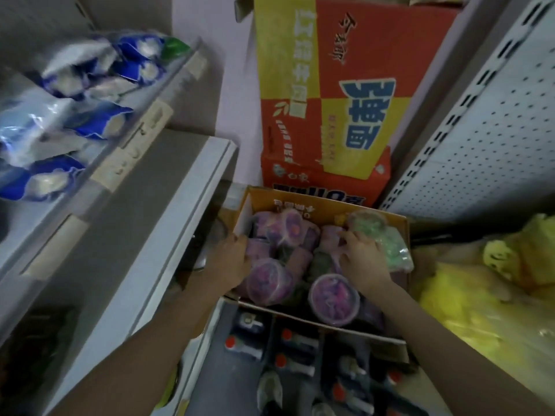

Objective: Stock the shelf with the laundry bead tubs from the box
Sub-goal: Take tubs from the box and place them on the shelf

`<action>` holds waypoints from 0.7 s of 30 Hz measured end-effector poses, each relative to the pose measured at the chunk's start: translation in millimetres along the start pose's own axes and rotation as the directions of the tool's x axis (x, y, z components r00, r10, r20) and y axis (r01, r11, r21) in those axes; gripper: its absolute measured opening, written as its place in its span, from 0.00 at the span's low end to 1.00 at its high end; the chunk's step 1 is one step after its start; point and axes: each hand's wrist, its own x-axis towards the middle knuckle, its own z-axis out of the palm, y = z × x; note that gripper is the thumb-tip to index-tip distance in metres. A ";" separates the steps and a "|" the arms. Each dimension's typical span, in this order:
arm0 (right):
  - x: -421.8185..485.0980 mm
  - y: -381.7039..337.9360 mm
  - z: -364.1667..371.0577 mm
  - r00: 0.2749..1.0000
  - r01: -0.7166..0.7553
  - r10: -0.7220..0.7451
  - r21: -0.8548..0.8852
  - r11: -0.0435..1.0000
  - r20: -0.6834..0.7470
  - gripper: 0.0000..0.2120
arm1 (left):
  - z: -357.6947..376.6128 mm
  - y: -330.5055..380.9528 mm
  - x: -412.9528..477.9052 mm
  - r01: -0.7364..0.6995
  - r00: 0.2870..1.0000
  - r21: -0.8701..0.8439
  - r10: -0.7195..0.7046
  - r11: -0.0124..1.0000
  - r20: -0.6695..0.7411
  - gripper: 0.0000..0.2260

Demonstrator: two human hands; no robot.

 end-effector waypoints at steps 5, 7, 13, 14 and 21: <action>1.1 7.1 34.4 0.993 -0.115 0.113 0.047 0.992 0.040 0.21 | 32.9 -8.6 46.6 -0.080 0.996 -0.098 0.083 0.992 0.033 0.21; 2.9 9.6 44.5 0.988 -0.153 0.150 0.063 0.986 0.046 0.21 | 42.3 -8.7 63.6 -0.082 0.996 -0.129 0.086 0.988 0.031 0.24; 11.2 22.6 62.1 0.956 -0.282 0.288 0.109 0.953 -0.050 0.21 | 69.8 -4.2 115.0 -0.138 0.990 -0.170 0.138 0.976 -0.012 0.29; 12.5 26.7 63.0 0.950 -0.299 0.307 0.112 0.948 -0.063 0.21 | 76.5 -5.5 125.2 -0.157 0.988 -0.193 0.156 0.968 -0.021 0.31; 12.5 47.5 66.4 0.938 -0.306 0.321 0.120 0.944 -0.133 0.23 | 102.8 13.4 172.7 -0.304 0.952 -0.166 0.304 0.938 -0.024 0.41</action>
